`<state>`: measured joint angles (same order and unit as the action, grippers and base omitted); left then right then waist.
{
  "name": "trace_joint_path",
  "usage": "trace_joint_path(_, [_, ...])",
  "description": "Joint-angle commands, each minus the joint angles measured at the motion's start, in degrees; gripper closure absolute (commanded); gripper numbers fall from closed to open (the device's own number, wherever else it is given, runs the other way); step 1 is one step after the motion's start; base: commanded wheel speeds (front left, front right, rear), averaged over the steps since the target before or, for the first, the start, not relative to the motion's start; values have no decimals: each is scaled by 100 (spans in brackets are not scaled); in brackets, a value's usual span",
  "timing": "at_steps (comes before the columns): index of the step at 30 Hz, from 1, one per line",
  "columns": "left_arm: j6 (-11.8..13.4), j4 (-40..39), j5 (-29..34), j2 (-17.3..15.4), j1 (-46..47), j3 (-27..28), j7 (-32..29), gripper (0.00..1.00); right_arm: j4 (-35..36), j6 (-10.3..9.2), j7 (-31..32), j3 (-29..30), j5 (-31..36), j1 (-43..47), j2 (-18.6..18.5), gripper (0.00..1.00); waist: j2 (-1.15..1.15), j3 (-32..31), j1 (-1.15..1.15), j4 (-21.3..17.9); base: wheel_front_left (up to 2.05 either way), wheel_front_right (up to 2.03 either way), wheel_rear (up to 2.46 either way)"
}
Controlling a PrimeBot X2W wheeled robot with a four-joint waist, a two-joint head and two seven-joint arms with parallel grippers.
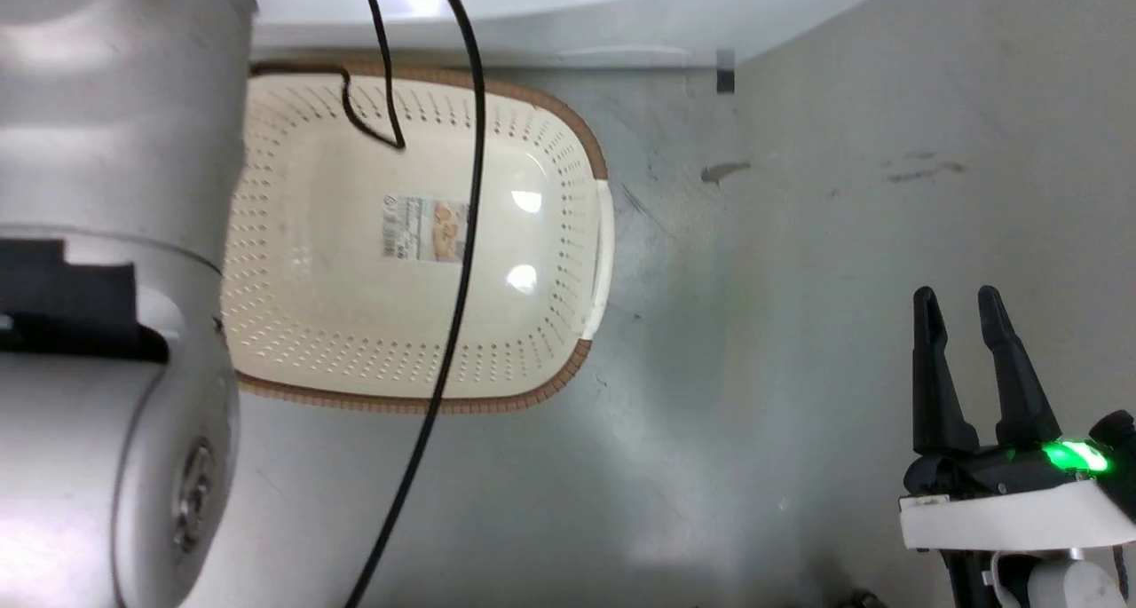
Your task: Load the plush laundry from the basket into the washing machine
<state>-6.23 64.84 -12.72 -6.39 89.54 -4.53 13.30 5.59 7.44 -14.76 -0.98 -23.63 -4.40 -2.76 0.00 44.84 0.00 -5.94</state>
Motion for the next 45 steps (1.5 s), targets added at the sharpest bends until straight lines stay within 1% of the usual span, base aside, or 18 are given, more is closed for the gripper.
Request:
trace_joint_path(1, [-33,30,-14,11,-129,-12,46,0,-24,5,-24,4,40,-118,-11,0,0,-153,0,88,0,0,0])
trace_joint_path(12, [-90,82,-203,241,-1243,-216,128,0,-388,5,-24,36,179,-163,-11,0,0,-1124,0,330,0,0,0])
trace_joint_path(18, [-111,-82,-354,312,-1935,-376,149,0,-566,5,-24,25,184,-136,-11,0,0,-1666,0,420,0,0,0])
trace_joint_path(22, [-119,-219,-311,333,-2423,-679,154,0,-679,5,-24,43,233,-55,-11,0,0,-2054,0,522,0,0,0])
trace_joint_path(26, [-121,-426,-422,344,-2951,-801,161,0,-804,5,-24,28,252,83,-11,0,0,-2473,0,600,0,0,0])
trace_joint_path(30, [-62,-770,-451,348,-3499,-905,166,0,-917,5,-24,24,240,244,-11,0,0,-2888,0,680,0,0,0])
trace_joint_path(35, [99,-1359,-483,347,-4270,-916,168,0,-1048,5,-24,-32,233,413,-11,0,0,-3380,0,722,0,0,0])
trace_joint_path(39, [233,-1961,-452,253,-4930,-880,169,0,-1144,5,-24,-72,235,490,-11,0,0,-3676,0,736,0,0,0])
trace_joint_path(45, [323,-2964,-482,90,-5903,-773,169,0,-1281,5,-24,-102,254,592,-11,0,0,-3988,0,770,0,0,0])
